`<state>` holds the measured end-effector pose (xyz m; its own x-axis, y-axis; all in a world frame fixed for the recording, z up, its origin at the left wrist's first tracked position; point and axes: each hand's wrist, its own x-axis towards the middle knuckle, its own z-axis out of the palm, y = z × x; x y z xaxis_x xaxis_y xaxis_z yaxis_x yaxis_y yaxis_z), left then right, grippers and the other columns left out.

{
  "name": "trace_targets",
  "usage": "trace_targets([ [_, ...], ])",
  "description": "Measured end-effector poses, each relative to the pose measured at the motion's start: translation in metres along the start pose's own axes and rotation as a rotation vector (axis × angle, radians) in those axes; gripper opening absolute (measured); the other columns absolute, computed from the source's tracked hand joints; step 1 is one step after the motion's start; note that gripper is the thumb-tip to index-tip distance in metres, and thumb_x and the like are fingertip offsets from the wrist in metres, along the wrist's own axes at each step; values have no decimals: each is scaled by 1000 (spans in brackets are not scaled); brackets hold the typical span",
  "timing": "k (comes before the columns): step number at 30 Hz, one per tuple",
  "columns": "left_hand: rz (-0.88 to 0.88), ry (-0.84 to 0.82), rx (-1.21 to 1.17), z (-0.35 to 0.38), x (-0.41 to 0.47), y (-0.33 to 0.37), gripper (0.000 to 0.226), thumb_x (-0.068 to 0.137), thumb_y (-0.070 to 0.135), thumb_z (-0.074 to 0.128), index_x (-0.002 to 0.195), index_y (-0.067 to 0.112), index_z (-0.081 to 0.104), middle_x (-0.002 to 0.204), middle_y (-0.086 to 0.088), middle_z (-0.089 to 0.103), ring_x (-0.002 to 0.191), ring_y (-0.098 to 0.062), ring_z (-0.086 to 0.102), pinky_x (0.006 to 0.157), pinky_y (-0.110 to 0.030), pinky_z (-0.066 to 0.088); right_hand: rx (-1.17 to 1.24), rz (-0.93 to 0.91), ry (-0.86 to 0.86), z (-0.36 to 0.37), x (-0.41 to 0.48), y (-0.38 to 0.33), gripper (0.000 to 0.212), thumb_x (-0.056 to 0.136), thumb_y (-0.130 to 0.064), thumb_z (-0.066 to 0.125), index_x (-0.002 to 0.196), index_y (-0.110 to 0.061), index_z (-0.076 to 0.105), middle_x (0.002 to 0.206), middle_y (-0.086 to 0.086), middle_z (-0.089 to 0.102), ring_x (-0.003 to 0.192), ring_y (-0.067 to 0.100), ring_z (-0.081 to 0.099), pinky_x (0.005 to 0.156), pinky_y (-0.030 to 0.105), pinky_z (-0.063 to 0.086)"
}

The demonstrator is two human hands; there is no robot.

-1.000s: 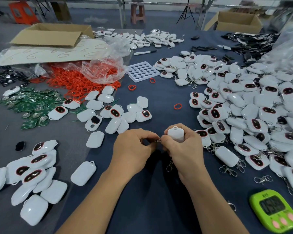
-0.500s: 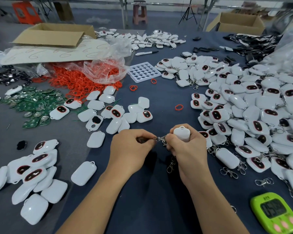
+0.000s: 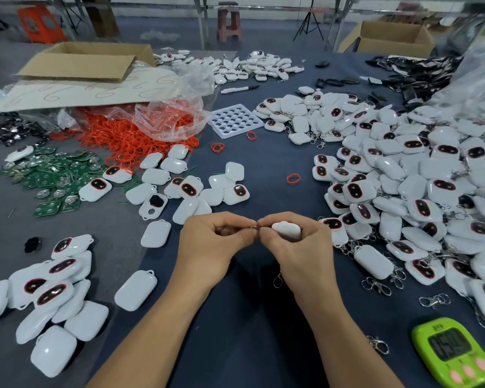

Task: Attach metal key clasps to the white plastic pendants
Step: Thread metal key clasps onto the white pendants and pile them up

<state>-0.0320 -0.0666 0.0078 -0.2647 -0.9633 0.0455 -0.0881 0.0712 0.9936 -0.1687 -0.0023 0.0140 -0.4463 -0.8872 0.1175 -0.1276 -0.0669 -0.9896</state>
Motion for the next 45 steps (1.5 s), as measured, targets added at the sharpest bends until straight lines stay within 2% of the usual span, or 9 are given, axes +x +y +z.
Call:
trace_targets([
  [3,-9,-15,-43,-1,-1,2,35,78,-4,81,76,30,82,80,0,79,77,-14,77,71,-16,56,-33,21,-15,0,0,-1,24,83,-1,77,77,-24,81,79,-4,78,77,14,74,68,21,56],
  [8,3,-31,28,1,-5,7,34,85,4,78,84,37,82,86,10,80,85,-6,76,74,-11,54,-90,20,34,0,-1,-1,21,83,-8,81,76,-28,79,75,-7,77,71,10,73,65,20,57],
  [14,324,96,405,6,-13,6,32,82,16,81,90,47,77,90,35,71,84,4,67,73,-4,45,-205,-10,82,2,-2,1,25,81,-7,78,71,-30,77,69,-16,74,65,2,69,58,10,49],
  [19,280,104,465,4,-9,6,30,78,26,76,92,51,71,84,33,70,82,1,67,71,-5,45,-279,-51,78,4,-4,2,25,80,-9,81,71,-32,77,71,-23,73,70,-2,71,62,6,48],
  [23,115,42,291,2,-9,8,24,72,26,72,78,49,75,71,22,72,65,4,68,58,-5,46,-232,-90,52,1,-3,1,25,80,-6,83,75,-31,79,76,-20,75,75,2,74,65,10,52],
  [29,41,-25,162,3,-6,7,24,75,16,74,70,39,77,69,13,74,61,3,66,58,-10,48,-200,-29,34,0,-1,2,27,81,-5,81,73,-31,80,73,-15,76,69,4,73,61,12,53],
  [32,21,-29,157,3,-4,5,21,75,18,75,71,39,77,72,11,76,66,-1,69,62,-16,53,-191,-6,34,-1,-1,2,26,81,-6,82,74,-31,80,72,-14,76,67,5,72,59,13,53],
  [35,15,-46,174,2,-4,5,31,81,11,79,74,41,79,74,13,76,70,0,71,63,-11,51,-210,-2,69,0,0,4,26,82,-6,80,73,-31,79,73,-15,76,69,5,72,61,14,54],
  [45,31,-78,301,-2,-4,5,29,78,13,78,74,41,77,68,14,74,60,1,66,57,-12,50,-270,-33,61,0,0,7,29,82,-6,79,73,-34,77,73,-19,75,68,4,71,61,13,53],
])
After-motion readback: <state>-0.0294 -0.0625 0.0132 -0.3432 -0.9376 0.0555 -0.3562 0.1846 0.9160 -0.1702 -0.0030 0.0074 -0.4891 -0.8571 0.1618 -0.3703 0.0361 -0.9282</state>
